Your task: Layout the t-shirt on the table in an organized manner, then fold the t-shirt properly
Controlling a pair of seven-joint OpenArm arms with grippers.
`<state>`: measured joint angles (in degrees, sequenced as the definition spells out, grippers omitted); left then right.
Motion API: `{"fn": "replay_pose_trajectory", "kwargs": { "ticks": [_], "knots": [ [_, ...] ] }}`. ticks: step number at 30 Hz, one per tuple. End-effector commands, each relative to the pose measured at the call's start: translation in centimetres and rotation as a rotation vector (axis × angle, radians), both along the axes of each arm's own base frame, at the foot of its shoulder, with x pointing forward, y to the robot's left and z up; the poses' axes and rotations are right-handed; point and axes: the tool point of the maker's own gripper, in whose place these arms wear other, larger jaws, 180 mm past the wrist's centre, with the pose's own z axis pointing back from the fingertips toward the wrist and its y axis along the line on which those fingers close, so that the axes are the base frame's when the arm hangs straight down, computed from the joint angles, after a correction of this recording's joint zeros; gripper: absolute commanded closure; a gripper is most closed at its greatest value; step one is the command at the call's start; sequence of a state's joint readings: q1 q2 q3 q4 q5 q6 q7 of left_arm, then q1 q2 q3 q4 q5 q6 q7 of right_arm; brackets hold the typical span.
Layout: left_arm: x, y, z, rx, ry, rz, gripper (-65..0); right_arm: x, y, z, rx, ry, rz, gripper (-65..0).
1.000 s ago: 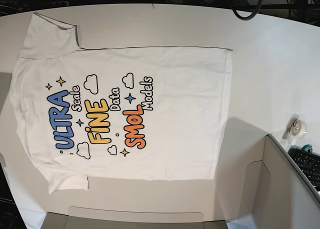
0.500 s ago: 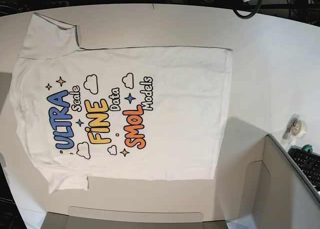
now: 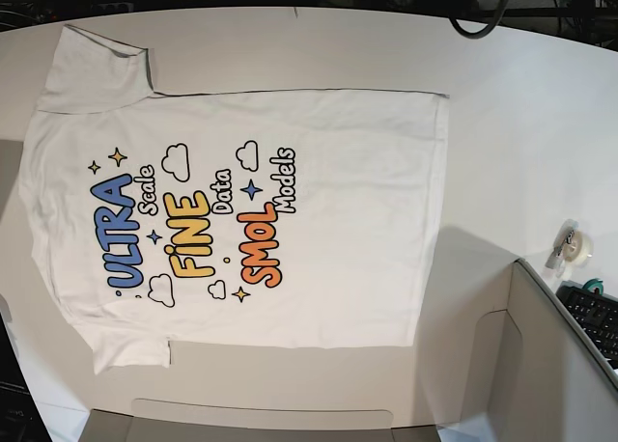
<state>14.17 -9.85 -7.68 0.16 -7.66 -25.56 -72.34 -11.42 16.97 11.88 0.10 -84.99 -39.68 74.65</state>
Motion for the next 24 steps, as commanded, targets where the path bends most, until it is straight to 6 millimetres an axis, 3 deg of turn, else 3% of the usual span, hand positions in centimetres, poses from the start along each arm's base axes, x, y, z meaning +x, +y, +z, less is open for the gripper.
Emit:
{"fn": "replay_pose_trajectory", "kwargs": {
  "ticks": [1,18,24],
  "knots": [
    [-1.3,0.5,0.5,0.014,-0.003,0.013,0.0,-0.6,-0.5,0.3,0.005,0.003,0.016,0.0],
    [-1.1,0.2,0.5,0.010,-0.007,0.014,0.0,-0.6,-0.1,0.3,0.012,0.003,0.015,0.0],
    [1.5,-0.5,0.4,-0.005,-0.056,0.019,0.0,1.0,0.2,0.2,0.017,-0.027,0.017,0.0]
  ]
}}
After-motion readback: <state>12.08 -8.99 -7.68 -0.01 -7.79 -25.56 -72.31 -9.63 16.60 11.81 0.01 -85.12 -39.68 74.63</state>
